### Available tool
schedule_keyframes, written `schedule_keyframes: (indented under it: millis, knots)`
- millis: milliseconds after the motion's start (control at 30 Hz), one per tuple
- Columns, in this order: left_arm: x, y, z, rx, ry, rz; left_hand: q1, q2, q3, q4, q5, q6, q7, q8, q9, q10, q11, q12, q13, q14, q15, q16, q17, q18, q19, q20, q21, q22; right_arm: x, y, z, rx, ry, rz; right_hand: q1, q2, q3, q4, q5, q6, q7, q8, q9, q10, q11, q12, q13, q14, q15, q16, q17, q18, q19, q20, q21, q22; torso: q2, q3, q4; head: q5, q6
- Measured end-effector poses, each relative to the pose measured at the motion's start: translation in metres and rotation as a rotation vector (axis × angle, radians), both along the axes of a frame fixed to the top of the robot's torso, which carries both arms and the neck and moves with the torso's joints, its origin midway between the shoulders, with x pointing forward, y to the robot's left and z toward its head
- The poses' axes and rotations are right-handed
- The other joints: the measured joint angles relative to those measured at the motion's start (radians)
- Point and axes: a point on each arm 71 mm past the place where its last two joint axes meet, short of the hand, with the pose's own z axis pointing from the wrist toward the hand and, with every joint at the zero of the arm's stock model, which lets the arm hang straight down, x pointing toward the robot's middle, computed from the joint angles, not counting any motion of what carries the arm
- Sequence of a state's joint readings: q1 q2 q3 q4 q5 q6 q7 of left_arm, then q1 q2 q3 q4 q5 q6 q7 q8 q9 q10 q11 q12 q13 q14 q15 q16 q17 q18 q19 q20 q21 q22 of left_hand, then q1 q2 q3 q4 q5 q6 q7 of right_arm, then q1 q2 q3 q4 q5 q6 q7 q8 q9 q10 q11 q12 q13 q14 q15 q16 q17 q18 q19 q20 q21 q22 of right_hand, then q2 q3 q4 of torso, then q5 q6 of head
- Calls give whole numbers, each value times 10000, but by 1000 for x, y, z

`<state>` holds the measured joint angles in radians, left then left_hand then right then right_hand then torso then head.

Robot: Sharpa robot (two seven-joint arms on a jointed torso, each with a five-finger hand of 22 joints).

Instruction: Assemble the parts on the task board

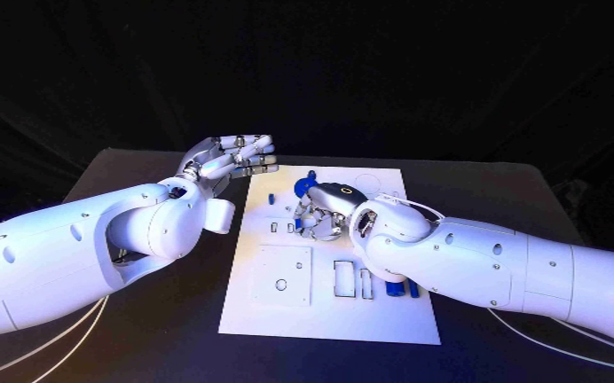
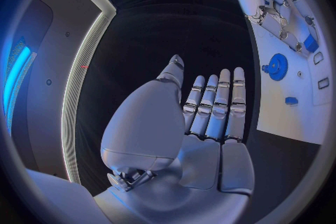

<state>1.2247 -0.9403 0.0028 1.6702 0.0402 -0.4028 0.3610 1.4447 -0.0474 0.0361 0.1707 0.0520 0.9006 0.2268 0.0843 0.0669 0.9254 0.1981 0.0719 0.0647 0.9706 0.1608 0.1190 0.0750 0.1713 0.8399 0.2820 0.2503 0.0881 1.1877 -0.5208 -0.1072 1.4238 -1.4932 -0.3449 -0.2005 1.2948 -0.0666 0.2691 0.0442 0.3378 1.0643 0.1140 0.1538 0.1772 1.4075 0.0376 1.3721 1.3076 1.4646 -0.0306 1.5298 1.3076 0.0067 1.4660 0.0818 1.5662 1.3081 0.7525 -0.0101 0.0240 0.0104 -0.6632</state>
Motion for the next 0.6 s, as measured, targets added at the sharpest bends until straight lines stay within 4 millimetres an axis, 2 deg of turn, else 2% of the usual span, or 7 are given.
schedule_keyframes:
  millis: [167, 500, 600]
  knots:
    - [0, 0, 0, 1, 4, 0, 0, 0, 0, 0, 0, 0, 0, 0, 0, 0, 0, 0, 0, 0, 0, 0, 0, 0, 0, 0, 0, 0, 0, 0, -1, -51, 17, 8, -107, -106, -28, 29, -50, -119, 119, -48, -33, -88, 18, -93, -1, 0, 0, 0, -1, 0, 0, 0, 0, -1, 0, 1, 0, 8, -3]
    - [0, 1, 0, 7, 12, 8, 0, 0, 0, 0, 0, 0, 0, 0, 0, 0, 0, 0, 0, 0, 0, 0, 0, 0, 0, 0, 0, 1, 0, -2, -4, -174, 75, -82, -171, -170, -26, 85, -50, -259, 191, -113, -65, -178, 108, -153, -2, 0, 0, 0, -1, 0, 0, 0, 0, -2, 4, 3, -6, 10, -22]
    - [0, 1, 0, 8, 13, 10, 0, 0, 0, 0, 0, 0, 0, 0, 0, 0, 0, 0, 0, 0, 0, 0, 0, 0, 0, 0, 0, 1, 0, -2, -4, -187, 72, -89, -169, -168, -26, 85, -50, -302, 164, -151, -72, -178, 108, -193, -2, 0, 0, 0, -1, 0, 0, 1, 0, -2, 4, 3, -6, 10, -24]
